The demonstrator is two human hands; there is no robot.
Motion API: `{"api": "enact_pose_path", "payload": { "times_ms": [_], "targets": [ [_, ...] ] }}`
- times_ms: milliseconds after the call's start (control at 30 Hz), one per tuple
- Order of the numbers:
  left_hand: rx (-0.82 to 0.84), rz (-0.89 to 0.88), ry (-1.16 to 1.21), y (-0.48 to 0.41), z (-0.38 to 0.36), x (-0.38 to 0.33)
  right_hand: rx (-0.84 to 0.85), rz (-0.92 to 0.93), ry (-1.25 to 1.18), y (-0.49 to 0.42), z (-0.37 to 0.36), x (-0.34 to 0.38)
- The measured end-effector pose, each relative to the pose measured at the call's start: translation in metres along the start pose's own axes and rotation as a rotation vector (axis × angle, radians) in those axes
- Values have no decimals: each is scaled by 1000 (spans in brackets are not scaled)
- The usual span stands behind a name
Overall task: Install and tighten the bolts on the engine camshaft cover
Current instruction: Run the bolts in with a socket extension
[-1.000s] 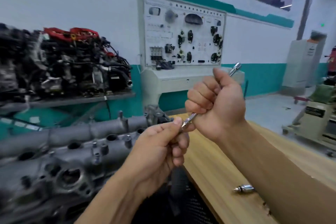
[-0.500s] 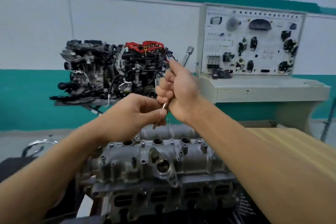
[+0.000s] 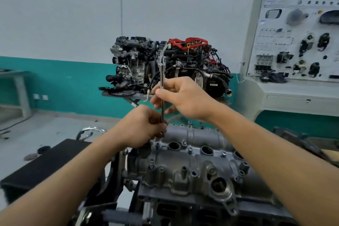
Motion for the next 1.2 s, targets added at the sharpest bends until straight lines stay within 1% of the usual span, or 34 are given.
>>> {"api": "enact_pose_path", "payload": {
  "times_ms": [67, 233, 400, 567, 733, 800, 867, 933, 967, 1000, 1067, 1167, 1200],
  "targets": [
    [-37, 24, -44, 1, -3, 3, 12, 27, -32, -2, -3, -8],
    [-108, 45, -181, 15, -9, 10, -21, 61, -147, -1, -13, -30],
    [-90, 65, -152, 17, -11, 9, -55, 93, -212, 3, -17, -34],
    [-96, 57, -135, 20, -12, 10, -19, 94, -316, 7, -22, -34],
    [-80, 58, -29, 17, -13, 15, -83, 121, -256, 4, -19, -36],
    [-129, -1, 54, 15, -9, 10, -122, 136, -234, 2, -16, -36],
    [-246, -73, 114, 11, -1, 2, -167, 159, -221, 0, -13, -37],
    [-338, -120, 132, 8, 3, -5, -247, 167, -211, -2, -10, -39],
    [-356, -132, 129, 7, 1, -7, -283, 165, -201, -3, -8, -39],
    [-360, -134, 124, 7, -2, -7, -301, 163, -189, -3, -7, -40],
    [-342, -116, 147, 6, -7, -4, -263, 169, -213, -2, -6, -38],
    [-232, -80, 253, 4, -12, 0, -146, 176, -341, 1, -9, -33],
    [-190, -80, 248, 2, -14, -1, -127, 162, -366, 1, -10, -33]
  ]
}}
Point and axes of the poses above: each hand's wrist, its own y-axis away from the middle knuckle, its own z-axis out of the back of the hand, x = y × z, the point moved 5 cm from there along -y, towards the middle knuckle, and after that the axes turned 5 degrees about y, right-handed, at the moved point
